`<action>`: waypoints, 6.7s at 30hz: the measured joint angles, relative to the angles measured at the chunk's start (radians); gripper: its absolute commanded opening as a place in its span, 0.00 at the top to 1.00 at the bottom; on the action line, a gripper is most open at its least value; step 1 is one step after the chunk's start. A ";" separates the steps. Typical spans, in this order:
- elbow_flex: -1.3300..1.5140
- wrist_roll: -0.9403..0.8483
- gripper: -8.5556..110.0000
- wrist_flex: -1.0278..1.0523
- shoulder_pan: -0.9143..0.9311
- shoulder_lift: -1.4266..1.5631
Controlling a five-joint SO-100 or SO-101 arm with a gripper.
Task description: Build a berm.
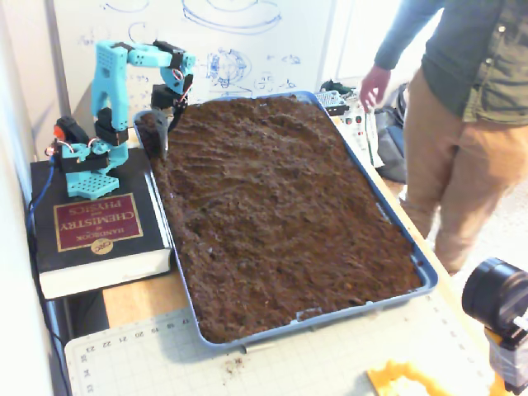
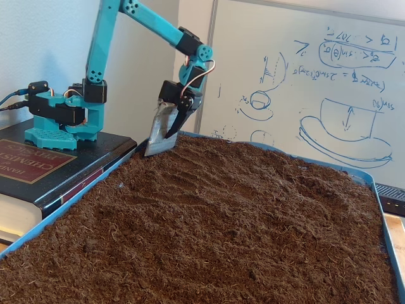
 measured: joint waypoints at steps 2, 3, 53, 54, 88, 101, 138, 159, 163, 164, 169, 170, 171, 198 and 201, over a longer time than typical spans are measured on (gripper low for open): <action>-0.017 0.002 0.93 0.000 -0.002 -0.034; -0.025 0.002 0.93 0.000 -0.002 -0.044; -0.092 -0.430 0.93 -0.387 0.396 -0.034; -0.114 -0.430 0.93 -0.388 0.396 -0.034; 0.080 -0.382 0.93 -0.129 0.218 0.198; 0.126 -0.216 0.93 -0.388 0.138 0.083; -0.531 -0.179 0.93 -0.385 0.264 -0.301; -0.282 -0.190 0.93 -0.025 0.334 -0.006; -0.163 -0.281 0.93 0.061 0.371 0.051; -0.132 -0.308 0.93 0.066 0.387 0.057; -0.028 -0.457 0.93 0.005 0.503 0.058; -0.011 -0.486 0.93 -0.017 0.526 0.058; 0.008 -0.517 0.93 -0.040 0.548 0.058; 0.066 -0.801 0.93 -0.408 0.723 -0.124; 0.021 -0.801 0.93 -0.407 0.723 -0.156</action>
